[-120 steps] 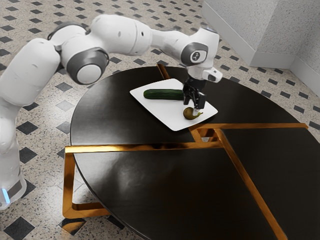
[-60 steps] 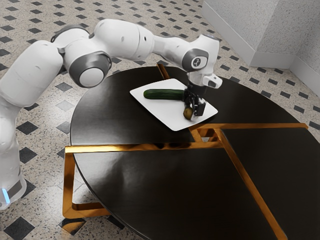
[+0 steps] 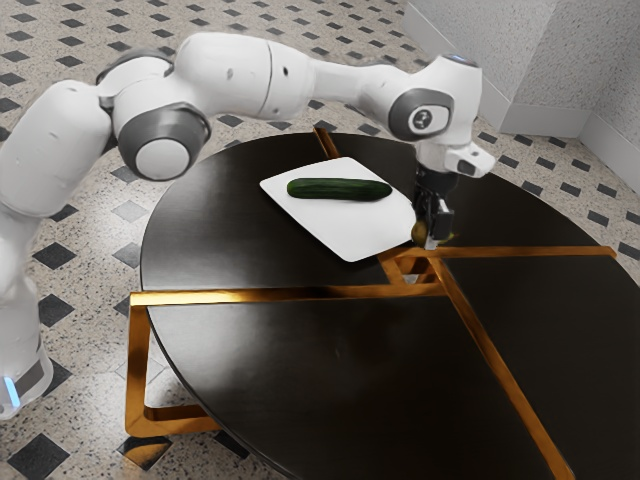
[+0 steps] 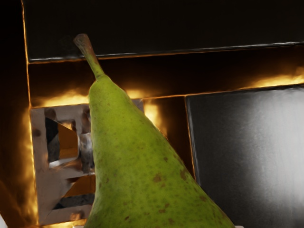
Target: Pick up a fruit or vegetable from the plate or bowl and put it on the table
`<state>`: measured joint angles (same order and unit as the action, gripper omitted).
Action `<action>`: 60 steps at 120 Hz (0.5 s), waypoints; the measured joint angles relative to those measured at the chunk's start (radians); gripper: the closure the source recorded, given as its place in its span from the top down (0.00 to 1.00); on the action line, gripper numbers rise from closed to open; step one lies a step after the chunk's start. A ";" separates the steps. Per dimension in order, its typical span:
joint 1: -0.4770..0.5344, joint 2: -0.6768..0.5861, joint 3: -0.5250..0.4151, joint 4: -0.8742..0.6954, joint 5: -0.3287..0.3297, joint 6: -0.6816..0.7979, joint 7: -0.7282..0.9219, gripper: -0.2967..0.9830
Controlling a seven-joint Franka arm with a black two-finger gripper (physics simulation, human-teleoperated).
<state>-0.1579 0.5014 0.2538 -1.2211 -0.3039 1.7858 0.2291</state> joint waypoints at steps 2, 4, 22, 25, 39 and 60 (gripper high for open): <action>-0.010 0.002 -0.001 0.004 0.000 0.000 0.000 0.47; -0.017 0.006 -0.002 0.007 0.000 0.001 0.000 0.47; -0.054 0.036 -0.009 0.018 0.001 0.008 -0.001 0.47; -0.056 0.039 -0.010 0.018 0.001 0.010 -0.001 0.46; -0.062 0.045 -0.011 0.018 0.001 0.020 -0.003 0.47; -0.059 0.043 -0.013 0.018 -0.002 0.026 -0.003 0.67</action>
<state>-0.2172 0.5445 0.2409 -1.2031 -0.3061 1.8121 0.2266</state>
